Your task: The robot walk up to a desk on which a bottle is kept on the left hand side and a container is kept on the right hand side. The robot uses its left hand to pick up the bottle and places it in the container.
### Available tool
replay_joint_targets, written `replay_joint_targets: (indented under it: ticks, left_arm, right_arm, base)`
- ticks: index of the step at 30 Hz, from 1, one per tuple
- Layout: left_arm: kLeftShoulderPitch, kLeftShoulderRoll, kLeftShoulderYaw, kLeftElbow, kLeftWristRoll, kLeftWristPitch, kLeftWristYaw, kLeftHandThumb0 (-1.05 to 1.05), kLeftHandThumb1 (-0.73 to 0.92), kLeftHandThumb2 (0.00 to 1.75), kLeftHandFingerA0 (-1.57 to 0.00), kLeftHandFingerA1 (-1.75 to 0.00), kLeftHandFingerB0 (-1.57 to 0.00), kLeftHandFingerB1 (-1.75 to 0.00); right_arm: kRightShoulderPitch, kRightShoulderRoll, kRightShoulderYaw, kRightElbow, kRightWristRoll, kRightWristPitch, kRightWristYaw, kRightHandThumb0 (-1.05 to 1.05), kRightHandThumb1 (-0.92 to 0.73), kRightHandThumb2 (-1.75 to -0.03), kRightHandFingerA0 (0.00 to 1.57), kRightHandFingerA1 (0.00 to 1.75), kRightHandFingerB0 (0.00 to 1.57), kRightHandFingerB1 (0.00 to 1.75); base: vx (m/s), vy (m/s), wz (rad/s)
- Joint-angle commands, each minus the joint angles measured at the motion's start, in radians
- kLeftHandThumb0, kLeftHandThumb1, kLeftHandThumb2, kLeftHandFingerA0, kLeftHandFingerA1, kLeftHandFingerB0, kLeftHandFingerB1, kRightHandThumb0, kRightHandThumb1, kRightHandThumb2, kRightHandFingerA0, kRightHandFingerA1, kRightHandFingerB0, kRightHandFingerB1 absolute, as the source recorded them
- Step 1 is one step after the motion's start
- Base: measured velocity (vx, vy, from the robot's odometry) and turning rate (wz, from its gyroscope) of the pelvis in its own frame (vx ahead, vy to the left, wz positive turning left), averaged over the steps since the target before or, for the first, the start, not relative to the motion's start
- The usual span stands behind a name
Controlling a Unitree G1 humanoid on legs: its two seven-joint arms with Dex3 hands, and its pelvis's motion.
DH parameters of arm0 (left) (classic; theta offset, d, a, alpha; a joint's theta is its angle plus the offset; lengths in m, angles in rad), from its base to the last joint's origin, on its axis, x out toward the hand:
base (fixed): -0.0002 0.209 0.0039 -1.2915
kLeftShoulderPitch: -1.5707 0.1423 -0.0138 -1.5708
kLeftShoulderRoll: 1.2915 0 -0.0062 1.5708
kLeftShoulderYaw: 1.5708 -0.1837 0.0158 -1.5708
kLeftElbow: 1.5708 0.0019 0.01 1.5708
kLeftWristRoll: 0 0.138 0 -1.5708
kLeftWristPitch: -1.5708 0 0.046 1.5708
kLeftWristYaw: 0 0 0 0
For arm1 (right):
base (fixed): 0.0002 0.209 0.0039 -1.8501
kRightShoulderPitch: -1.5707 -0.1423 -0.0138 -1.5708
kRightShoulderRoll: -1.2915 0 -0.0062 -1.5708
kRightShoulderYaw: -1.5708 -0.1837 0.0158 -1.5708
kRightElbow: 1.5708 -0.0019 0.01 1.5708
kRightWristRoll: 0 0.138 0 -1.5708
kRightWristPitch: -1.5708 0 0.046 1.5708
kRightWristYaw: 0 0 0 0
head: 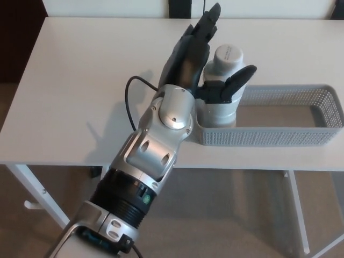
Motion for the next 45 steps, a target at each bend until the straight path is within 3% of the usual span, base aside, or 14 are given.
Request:
replay_joint_targets:
  ticks: [1, 5, 6, 9, 10, 13, 14, 17, 19, 25, 34, 38, 40, 45]
  left_arm:
    - [-0.006, 0.02, 0.017, -0.01, 0.0, -0.019, -0.031, -0.89, 0.52, 0.9, 0.0, 0.0, 0.0, -0.03]
    - [0.003, 0.042, 0.04, -0.121, -0.019, -0.019, -0.069, -0.91, 0.54, 0.91, 0.0, -0.01, 0.0, 0.0]
    - [-0.001, 0.056, 0.056, -0.213, -0.031, 0.008, -0.093, -0.86, 0.62, 0.6, 0.0, 0.0, 0.0, -0.01]
    - [0.002, 0.083, 0.081, -0.364, -0.053, 0.04, -0.136, -0.87, 0.62, 0.6, 0.0, 0.0, 0.0, -0.01]
    - [0.012, 0.131, 0.108, -0.478, -0.066, 0.032, -0.173, -0.88, 0.52, 0.87, 0.0, 0.0, 0.0, -0.05]
    - [0.088, 0.244, 0.202, -0.783, -0.118, 0.037, -0.258, -0.85, 0.64, 0.6, 0.0, 0.0, 0.0, 0.0]
    - [0.129, 0.266, 0.238, -0.866, -0.144, 0.047, -0.273, -0.88, 0.52, 0.9, 0.0, 0.0, 0.0, -0.06]
    - [0.263, 0.326, 0.368, -1.053, -0.217, 0.046, -0.309, -0.84, 0.49, 0.89, 0.0, -0.03, 0.0, -0.07]
    - [0.531, 0.395, 0.646, -1.123, -0.367, -0.116, -0.382, -0.87, 0.53, 0.88, 0.0, -0.02, 0.0, 0.0]
    - [1.0, 0.347, 1.028, -0.939, -0.646, -0.178, -0.523, -0.72, 0.49, 0.85, 0.0, -0.14, 0.0, -0.12]
    - [1.276, 0.31, 1.043, -0.475, -0.578, -0.333, -0.603, -0.67, 0.45, 0.79, 0.0, -0.2, 0.0, -0.11]
    - [1.272, 0.384, 1.068, -0.336, -0.626, -0.226, -0.736, -0.57, 0.52, 0.59, -0.06, -0.24, -0.11, -0.24]
    - [1.228, 0.586, 1.041, 0.0, -0.647, -0.177, -1.098, -0.63, 0.42, 0.74, -0.2, -0.42, -0.3, -0.42]
    - [1.184, 0.784, 0.958, 0.316, -0.591, -0.193, -1.419, -0.68, 0.48, 0.56, -0.32, -0.34, -0.34, -0.32]
  right_arm:
    - [-0.003, -0.022, 0.002, -0.006, -0.006, 0.018, 0.007, -0.45, -0.71, -0.61, 0.67, 0.47, 0.47, 0.38]
    - [0.016, -0.024, 0.001, -0.022, -0.006, 0.024, 0.007, -0.45, -0.71, -0.61, 0.67, 0.46, 0.47, 0.38]
    - [0.013, -0.027, 0.001, -0.025, -0.007, 0.028, 0.008, -0.45, -0.71, -0.61, 0.68, 0.46, 0.48, 0.38]
    - [0.012, -0.032, 0.004, -0.03, -0.013, 0.029, 0.008, -0.46, -0.71, -0.62, 0.69, 0.46, 0.49, 0.38]
    - [0.011, -0.034, 0.005, -0.028, -0.015, 0.024, 0.009, -0.45, -0.72, -0.62, 0.7, 0.47, 0.5, 0.39]
    - [0.016, -0.038, 0.004, -0.016, -0.013, 0.017, 0.016, -0.44, -0.71, -0.62, 0.71, 0.47, 0.5, 0.39]
    - [0.02, -0.039, 0.003, -0.009, -0.012, 0.014, 0.018, -0.44, -0.72, -0.62, 0.71, 0.47, 0.51, 0.39]
    - [0.027, -0.039, 0.003, 0.002, -0.011, 0.014, 0.02, -0.43, -0.72, -0.62, 0.7, 0.47, 0.52, 0.39]
    - [0.024, -0.042, 0.003, 0.028, -0.011, -0.006, 0.029, -0.45, -0.69, -0.61, 0.69, 0.5, 0.53, 0.41]
    - [0.035, -0.022, -0.026, 0.034, 0.007, -0.017, -0.024, -0.44, -0.7, -0.61, 0.71, 0.49, 0.56, 0.41]
    - [0.041, 0.004, -0.101, -0.002, 0.06, -0.039, -0.113, -0.41, -0.68, -0.61, 0.69, 0.46, 0.56, 0.41]
    - [0.052, 0.007, -0.096, -0.013, 0.053, -0.036, -0.116, -0.38, -0.68, -0.6, 0.71, 0.46, 0.57, 0.41]
    - [0.054, 0.006, -0.1, -0.013, 0.058, -0.043, -0.104, -0.39, -0.68, -0.6, 0.71, 0.47, 0.57, 0.41]
    - [0.045, 0.001, -0.109, -0.008, 0.062, -0.042, -0.099, -0.39, -0.68, -0.6, 0.69, 0.47, 0.56, 0.41]
  base:
    - [0.0, 0.0, 0.0]
    - [0.0, 0.0, 0.0]
    - [0.0, 0.0, 0.0]
    - [0.0, 0.0, 0.0]
    - [0.0, 0.0, 0.0]
    - [0.0, 0.0, 0.0]
    - [0.0, 0.0, 0.0]
    - [0.0, 0.0, 0.0]
    - [0.0, 0.0, 0.0]
    - [0.0, 0.0, 0.0]
    - [0.0, 0.0, 0.0]
    - [0.0, 0.0, 0.0]
    - [0.0, 0.0, -0.05]
    - [0.0, 0.0, 0.03]
